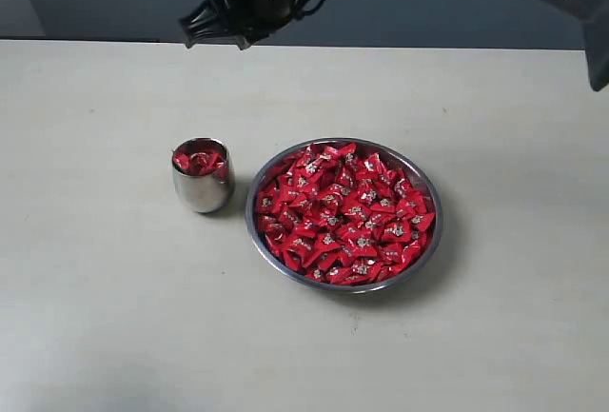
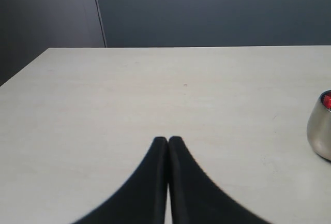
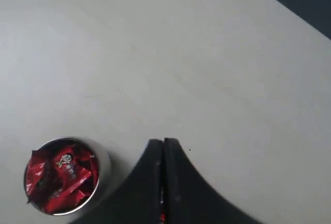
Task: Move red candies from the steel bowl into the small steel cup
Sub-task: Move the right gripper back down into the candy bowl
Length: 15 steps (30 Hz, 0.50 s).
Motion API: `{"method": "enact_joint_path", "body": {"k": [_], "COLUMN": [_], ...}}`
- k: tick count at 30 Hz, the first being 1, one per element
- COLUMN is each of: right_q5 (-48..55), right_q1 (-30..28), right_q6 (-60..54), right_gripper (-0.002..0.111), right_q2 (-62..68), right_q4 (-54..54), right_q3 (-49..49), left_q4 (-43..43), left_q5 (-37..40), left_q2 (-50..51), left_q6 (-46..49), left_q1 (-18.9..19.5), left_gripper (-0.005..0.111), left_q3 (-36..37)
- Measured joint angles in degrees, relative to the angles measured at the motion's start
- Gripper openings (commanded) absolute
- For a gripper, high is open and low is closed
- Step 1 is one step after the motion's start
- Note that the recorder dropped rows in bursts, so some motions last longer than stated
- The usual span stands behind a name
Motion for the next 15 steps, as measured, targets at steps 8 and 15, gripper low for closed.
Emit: {"method": "enact_joint_path", "body": {"k": [8, 15], "right_q5": [-6.36, -21.24], "right_q1": [-4.74, -12.48], "right_q6": [2.12, 2.57], "right_gripper": [-0.001, -0.001], "right_q2": [-4.78, -19.35], "right_q4": [3.22, 3.79], "right_q3": [12.51, 42.41], "left_q4": [0.0, 0.0], "left_q5": [0.0, 0.0], "left_q2": [0.0, 0.0], "left_q6": [0.0, 0.0], "left_q1": [0.0, 0.0], "left_gripper": [0.0, 0.0], "left_q3": [0.0, 0.0]}}
